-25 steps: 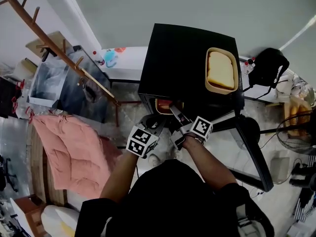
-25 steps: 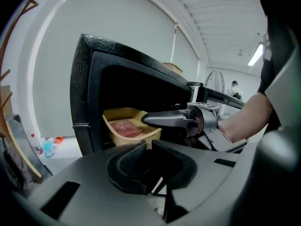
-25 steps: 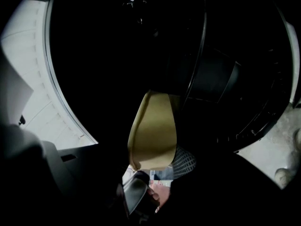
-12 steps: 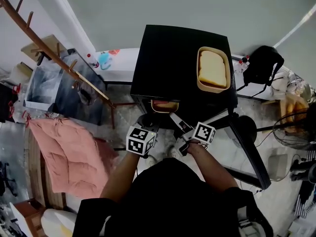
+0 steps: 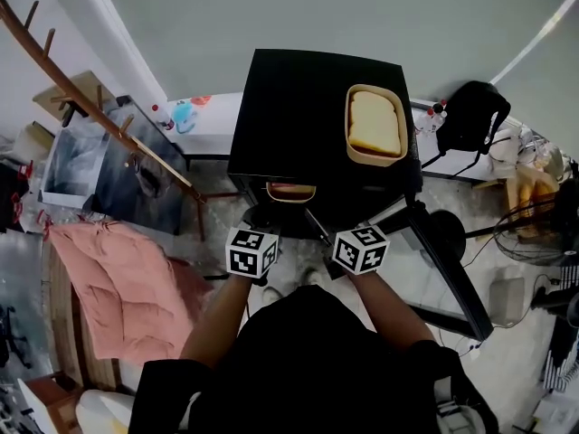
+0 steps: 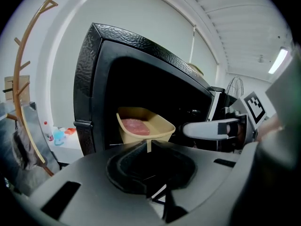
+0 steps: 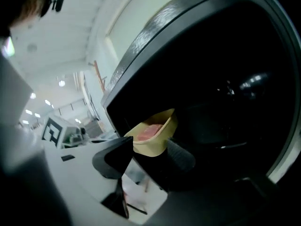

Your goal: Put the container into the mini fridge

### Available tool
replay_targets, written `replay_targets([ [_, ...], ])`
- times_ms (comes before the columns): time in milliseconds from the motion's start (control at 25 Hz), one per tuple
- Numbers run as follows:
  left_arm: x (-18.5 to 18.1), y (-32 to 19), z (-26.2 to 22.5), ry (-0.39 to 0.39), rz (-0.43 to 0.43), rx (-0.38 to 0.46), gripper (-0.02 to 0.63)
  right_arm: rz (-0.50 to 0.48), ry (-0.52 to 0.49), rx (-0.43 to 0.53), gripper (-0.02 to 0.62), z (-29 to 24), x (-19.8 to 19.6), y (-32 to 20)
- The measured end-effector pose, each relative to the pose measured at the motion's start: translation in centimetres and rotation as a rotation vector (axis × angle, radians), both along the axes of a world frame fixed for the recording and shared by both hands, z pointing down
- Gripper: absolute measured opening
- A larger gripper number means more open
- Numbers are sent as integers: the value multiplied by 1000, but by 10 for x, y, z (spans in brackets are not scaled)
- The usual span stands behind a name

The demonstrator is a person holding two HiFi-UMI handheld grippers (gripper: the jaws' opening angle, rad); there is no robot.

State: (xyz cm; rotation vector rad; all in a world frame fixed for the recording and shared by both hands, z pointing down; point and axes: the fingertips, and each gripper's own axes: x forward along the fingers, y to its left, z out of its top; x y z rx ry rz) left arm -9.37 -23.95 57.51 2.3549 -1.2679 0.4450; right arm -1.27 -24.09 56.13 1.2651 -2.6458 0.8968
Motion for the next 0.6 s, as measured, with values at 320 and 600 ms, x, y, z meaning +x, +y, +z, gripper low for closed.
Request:
replay_targets([
  [320,-6,-8,-1,-19,-8,1,44,-54,129,27,224,12,-10,-16],
  [600,-17,-21,-9,-15,-31,14,43,-65,148,47,174,10,-20,-33],
])
